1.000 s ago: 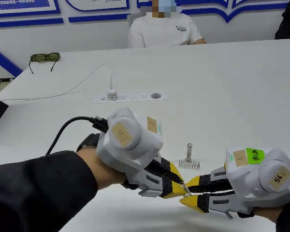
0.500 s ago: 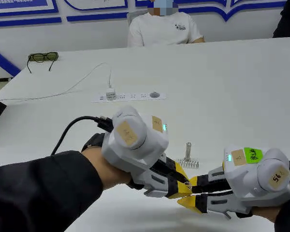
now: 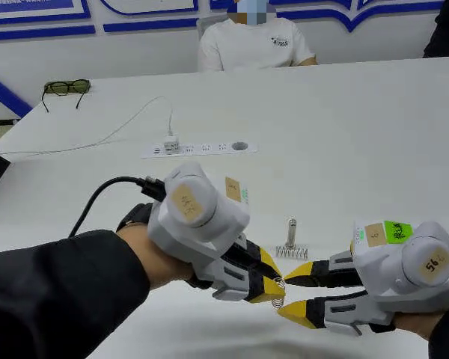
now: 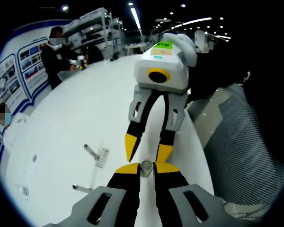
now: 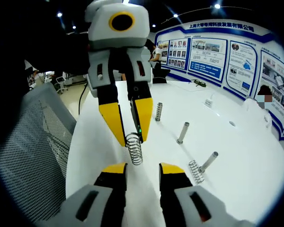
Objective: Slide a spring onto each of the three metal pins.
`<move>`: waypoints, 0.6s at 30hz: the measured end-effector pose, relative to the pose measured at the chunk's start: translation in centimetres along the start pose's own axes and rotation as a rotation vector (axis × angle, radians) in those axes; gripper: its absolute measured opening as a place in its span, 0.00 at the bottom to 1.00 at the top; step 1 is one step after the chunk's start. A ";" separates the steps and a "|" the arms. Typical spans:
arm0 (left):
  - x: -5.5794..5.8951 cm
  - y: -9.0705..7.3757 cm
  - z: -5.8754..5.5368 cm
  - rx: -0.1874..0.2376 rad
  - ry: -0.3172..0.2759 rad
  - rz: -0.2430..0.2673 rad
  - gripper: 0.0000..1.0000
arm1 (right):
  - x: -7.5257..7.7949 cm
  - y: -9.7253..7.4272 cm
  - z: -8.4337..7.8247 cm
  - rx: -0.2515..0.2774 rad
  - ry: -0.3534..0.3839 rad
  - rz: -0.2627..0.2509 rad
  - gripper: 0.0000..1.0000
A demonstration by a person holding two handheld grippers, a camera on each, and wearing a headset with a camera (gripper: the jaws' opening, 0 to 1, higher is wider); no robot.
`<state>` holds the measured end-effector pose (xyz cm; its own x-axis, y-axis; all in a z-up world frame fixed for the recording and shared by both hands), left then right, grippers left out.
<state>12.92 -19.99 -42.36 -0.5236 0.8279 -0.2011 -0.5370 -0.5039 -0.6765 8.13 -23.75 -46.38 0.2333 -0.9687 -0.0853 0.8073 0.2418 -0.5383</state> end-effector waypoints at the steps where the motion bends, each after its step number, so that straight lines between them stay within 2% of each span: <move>1: -0.2 -0.2 -0.2 -0.003 -0.004 0.006 0.10 | 0.2 -0.1 0.0 0.002 0.014 -0.007 0.29; 5: -0.9 -0.9 -0.7 -0.011 -0.016 0.023 0.10 | 0.9 -0.6 0.1 0.016 0.041 -0.034 0.33; 9: -2.1 -1.7 -1.1 -0.021 -0.028 0.047 0.10 | 1.6 -1.2 0.4 0.044 0.066 -0.061 0.37; 18: -4.5 -3.1 -1.9 -0.024 -0.070 0.092 0.10 | 3.1 -2.1 0.2 0.063 0.116 -0.113 0.48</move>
<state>18.15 -21.71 -40.70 -0.6151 0.7589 -0.2139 -0.4691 -0.5703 -0.6744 7.23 -27.24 -45.38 0.0782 -0.9891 -0.1251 0.8583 0.1306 -0.4962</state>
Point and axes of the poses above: the centre of the closed fingertips' face, and the gripper's own axes: y roughly forward along the fingers, x roughly to its right, z roughly out of its top, the point moved 4 cm from there along -y, roughly backward along the fingers, and after that the axes turned 11 degrees about y, right-handed, at the moved point
